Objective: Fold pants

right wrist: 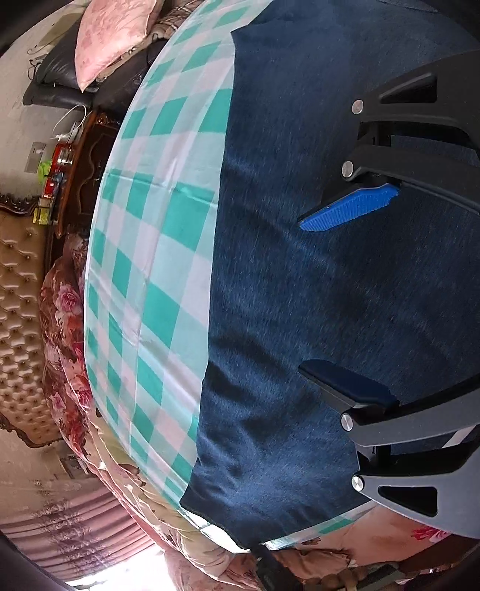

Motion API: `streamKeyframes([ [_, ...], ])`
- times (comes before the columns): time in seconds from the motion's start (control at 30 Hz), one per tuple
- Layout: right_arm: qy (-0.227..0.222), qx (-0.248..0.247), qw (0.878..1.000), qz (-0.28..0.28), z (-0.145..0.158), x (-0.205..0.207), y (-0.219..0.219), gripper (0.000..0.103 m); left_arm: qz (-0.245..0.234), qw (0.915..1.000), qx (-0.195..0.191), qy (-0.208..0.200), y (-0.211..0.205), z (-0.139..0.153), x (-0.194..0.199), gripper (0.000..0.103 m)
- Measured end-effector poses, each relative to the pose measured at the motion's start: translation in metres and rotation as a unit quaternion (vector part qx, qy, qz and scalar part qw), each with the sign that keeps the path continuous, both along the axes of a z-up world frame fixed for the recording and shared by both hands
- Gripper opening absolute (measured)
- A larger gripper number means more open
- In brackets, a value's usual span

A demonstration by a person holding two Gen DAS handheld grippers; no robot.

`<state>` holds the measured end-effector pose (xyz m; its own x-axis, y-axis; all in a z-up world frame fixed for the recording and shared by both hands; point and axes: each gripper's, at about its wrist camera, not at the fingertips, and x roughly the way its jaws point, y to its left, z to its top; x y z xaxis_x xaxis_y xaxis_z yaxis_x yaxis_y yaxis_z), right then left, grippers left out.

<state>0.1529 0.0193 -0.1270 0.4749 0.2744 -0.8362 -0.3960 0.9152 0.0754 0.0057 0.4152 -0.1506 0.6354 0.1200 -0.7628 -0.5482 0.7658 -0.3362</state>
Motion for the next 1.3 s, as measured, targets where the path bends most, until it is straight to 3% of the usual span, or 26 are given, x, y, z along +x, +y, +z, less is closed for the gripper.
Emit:
streamKeyframes([
  [0.27, -0.004, 0.003, 1.000, 0.009, 0.005, -0.003, -0.001, 0.069, -0.007, 0.9991, 0.038, 0.019, -0.007, -0.007, 0.017, 0.032],
  [0.4, 0.002, 0.008, 1.000, 0.008, 0.006, -0.006, -0.003, 0.069, 0.010, 0.9993, 0.029, 0.020, -0.004, -0.010, 0.018, 0.014],
  [0.47, 0.011, 0.015, 1.000, 0.006, 0.007, -0.007, -0.008, 0.069, 0.008, 0.9995, 0.025, 0.014, -0.004, -0.003, 0.017, 0.012],
  [0.5, 0.015, 0.019, 1.000, 0.005, 0.009, -0.007, -0.011, 0.069, 0.004, 0.9993, 0.037, 0.010, -0.008, 0.005, 0.017, 0.012],
  [0.6, 0.029, 0.039, 0.999, -0.004, 0.017, -0.007, -0.024, 0.069, -0.019, 0.9927, 0.119, 0.006, -0.037, 0.041, 0.019, 0.012],
  [0.7, 0.044, 0.060, 0.997, -0.024, 0.022, -0.004, -0.041, 0.070, -0.071, 0.9650, 0.252, 0.007, -0.101, 0.081, 0.029, 0.012],
  [0.73, 0.051, 0.070, 0.996, -0.033, 0.025, -0.003, -0.051, 0.070, -0.100, 0.9451, 0.311, 0.003, -0.137, 0.094, 0.032, 0.012],
  [0.8, 0.061, 0.090, 0.993, -0.055, 0.029, -0.001, -0.070, 0.070, -0.149, 0.9120, 0.382, -0.008, -0.193, 0.103, 0.036, 0.012],
  [0.83, 0.068, 0.105, 0.989, -0.073, 0.031, 0.001, -0.086, 0.070, -0.185, 0.8852, 0.427, -0.015, -0.235, 0.102, 0.036, 0.012],
  [0.9, 0.078, 0.130, 0.983, -0.101, 0.033, 0.003, -0.114, 0.071, -0.234, 0.8497, 0.472, -0.028, -0.292, 0.091, 0.033, 0.012],
  [0.97, 0.083, 0.143, 0.978, -0.129, 0.034, 0.004, -0.139, 0.071, -0.301, 0.8166, 0.490, -0.045, -0.355, 0.064, 0.024, 0.012],
  [1.03, 0.086, 0.149, 0.974, -0.146, 0.032, 0.004, -0.158, 0.071, -0.353, 0.7934, 0.494, -0.043, -0.398, 0.029, 0.014, 0.014],
  [1.1, 0.092, 0.154, 0.972, -0.154, 0.029, 0.003, -0.170, 0.071, -0.380, 0.7816, 0.494, -0.035, -0.420, 0.002, 0.006, 0.028],
  [1.13, 0.095, 0.157, 0.970, -0.157, 0.028, 0.001, -0.177, 0.071, -0.376, 0.7688, 0.516, -0.037, -0.428, -0.009, -0.002, 0.037],
  [1.17, 0.097, 0.160, 0.970, -0.158, 0.027, 0.000, -0.181, 0.071, -0.369, 0.7618, 0.531, -0.040, -0.431, -0.013, -0.007, 0.055],
  [1.2, 0.099, 0.162, 0.969, -0.159, 0.025, -0.001, -0.185, 0.071, -0.359, 0.7617, 0.538, -0.043, -0.430, -0.014, -0.011, 0.058],
  [1.3, 0.108, 0.172, 0.966, -0.160, 0.021, -0.001, -0.189, 0.071, -0.344, 0.7841, 0.515, -0.034, -0.416, -0.009, -0.009, 0.058],
])
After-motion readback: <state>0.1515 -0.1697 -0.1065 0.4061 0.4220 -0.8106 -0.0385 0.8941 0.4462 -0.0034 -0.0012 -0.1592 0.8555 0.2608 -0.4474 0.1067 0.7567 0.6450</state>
